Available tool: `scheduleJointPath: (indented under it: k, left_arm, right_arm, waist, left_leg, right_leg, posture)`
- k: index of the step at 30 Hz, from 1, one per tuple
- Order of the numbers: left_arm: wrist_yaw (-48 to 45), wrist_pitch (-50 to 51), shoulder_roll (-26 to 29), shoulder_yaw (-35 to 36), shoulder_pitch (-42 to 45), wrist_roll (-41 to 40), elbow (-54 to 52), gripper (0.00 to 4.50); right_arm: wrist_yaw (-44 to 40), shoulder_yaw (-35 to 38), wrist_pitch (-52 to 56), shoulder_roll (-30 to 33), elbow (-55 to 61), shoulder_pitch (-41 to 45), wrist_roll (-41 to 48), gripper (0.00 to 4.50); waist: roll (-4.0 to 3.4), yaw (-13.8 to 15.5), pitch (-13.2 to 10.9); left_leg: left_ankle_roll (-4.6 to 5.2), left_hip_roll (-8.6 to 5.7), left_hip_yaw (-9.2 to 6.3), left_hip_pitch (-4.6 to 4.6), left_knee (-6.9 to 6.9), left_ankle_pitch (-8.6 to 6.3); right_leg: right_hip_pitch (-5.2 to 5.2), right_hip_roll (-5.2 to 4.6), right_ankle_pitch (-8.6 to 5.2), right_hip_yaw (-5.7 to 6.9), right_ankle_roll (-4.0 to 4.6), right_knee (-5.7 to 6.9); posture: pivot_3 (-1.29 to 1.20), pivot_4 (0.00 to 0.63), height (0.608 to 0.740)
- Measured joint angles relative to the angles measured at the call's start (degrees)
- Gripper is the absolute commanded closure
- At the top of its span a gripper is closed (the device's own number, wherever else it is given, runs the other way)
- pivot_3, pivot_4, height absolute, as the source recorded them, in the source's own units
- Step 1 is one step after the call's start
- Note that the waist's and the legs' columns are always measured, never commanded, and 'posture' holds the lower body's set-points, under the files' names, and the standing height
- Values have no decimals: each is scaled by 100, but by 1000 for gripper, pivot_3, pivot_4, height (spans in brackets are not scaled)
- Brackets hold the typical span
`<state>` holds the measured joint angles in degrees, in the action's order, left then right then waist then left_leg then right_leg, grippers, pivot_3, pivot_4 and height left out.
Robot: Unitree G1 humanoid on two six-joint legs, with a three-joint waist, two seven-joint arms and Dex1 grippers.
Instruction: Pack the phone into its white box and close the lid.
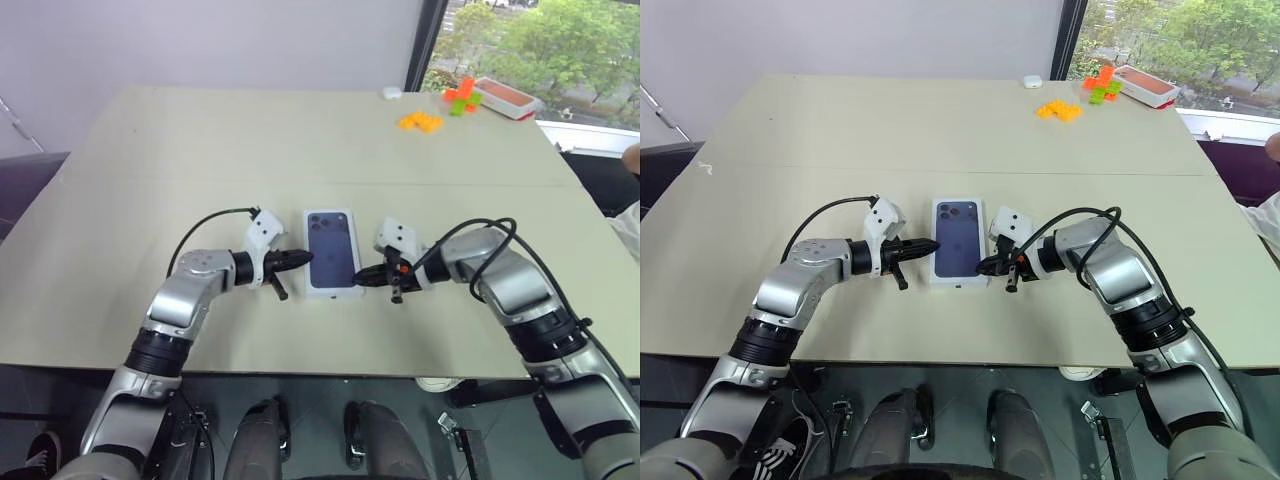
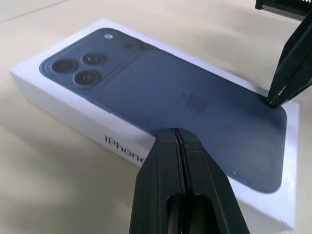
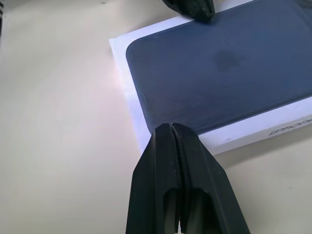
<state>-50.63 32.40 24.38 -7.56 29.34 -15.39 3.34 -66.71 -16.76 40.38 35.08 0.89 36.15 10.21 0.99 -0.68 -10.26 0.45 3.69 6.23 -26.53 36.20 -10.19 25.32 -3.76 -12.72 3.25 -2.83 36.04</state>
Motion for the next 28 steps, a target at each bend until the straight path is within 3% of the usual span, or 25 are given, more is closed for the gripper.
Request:
scheduleJointPath:
  k: [3, 5, 7, 13, 19, 28]
  left_arm:
    - [14, 164, 44, 261, -39, -219, 8, 4500]
    - [6, 262, 111, 520, -50, -426, 0, 3954]
    - [-59, 186, 323, 831, -80, -594, -59, 3157]
    - [-309, -142, 1115, 1652, -420, -888, -222, 80]
    - [-668, -320, 1618, 2123, -966, -1139, -238, 27]
    - [-781, -463, 1816, 2450, -1822, -1288, -491, 27]
  right_arm:
    - [248, 251, 64, -305, -314, 40, 175, 4437]
    - [417, 510, 180, -428, -583, 165, 345, 3937]
    - [550, 859, 114, -482, -747, 305, 521, 3118]
    - [598, 1523, -488, -268, -1015, 272, 714, 29]
    - [363, 1794, -905, 38, -1055, -8, 933, 4]
    - [-303, 2013, -1823, 551, -1358, -280, 1008, 4]
  waist:
    - [1, -32, -4]
    - [-2, -22, -9]
    - [-2, -21, -10]
    - [-2, -8, -10]
    - [-4, -16, -12]
    - [-6, -25, -12]
  left_leg:
    - [1, 3, 1, -1, 2, 1]
    - [0, 3, 0, -2, 1, 2]
    - [-1, 3, 0, -2, 1, 1]
    - [-2, 1, 6, -6, -8, 1]
    - [-3, 1, 10, -10, -14, 0]
    - [-5, 2, 11, -8, -37, -1]
  right_leg:
    - [5, 9, 2, -1, 2, 7]
    - [9, 9, 5, 0, 6, 10]
    - [9, 10, 7, 1, 10, 10]
    - [9, 5, 2, 0, 2, -6]
    - [16, 0, 1, -2, 1, -9]
    - [35, -8, 15, -2, 24, -45]
  posture:
    - [0, 150, 740]
    - [0, 150, 740]
    - [0, 150, 740]
    - [0, 150, 740]
    - [0, 150, 740]
    - [0, 150, 740]
